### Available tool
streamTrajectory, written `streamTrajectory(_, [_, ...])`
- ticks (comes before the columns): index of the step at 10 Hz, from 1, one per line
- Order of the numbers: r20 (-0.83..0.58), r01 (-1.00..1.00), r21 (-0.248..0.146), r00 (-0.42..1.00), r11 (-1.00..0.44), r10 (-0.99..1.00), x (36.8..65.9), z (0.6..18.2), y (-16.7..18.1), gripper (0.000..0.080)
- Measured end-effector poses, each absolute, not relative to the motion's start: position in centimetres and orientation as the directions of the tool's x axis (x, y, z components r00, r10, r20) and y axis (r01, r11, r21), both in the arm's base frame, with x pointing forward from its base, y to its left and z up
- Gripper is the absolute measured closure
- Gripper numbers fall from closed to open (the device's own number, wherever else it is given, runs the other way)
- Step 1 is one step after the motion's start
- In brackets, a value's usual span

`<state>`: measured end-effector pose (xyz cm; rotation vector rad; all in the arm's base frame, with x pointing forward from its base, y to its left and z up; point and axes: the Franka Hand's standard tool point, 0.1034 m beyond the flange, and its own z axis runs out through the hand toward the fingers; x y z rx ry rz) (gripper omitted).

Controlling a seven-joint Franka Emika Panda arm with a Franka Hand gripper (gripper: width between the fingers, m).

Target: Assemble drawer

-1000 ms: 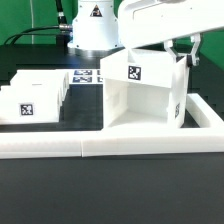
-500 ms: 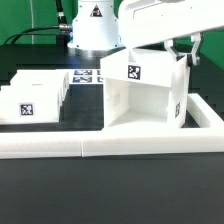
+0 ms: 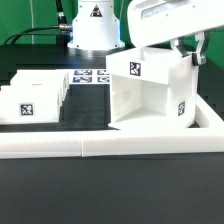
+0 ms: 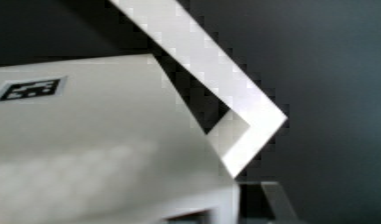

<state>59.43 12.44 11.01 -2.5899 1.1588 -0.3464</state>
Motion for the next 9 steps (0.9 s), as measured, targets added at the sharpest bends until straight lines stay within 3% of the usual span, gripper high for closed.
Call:
streamTrajectory(3, [0.038, -0.783, -0.379, 0.519, -0.493, -0.854, 59.5, 11.3, 12.5, 0.0731])
streamTrajectory(5, [-0.097, -0.904, -0.343, 0.305, -0.256, -0.947, 58.7, 10.9, 12.2, 0.0731])
streamTrajectory(9, [-0.164, -0.942, -0.331, 0.122, -0.062, -0.979, 58.8, 10.7, 11.5, 0.0731])
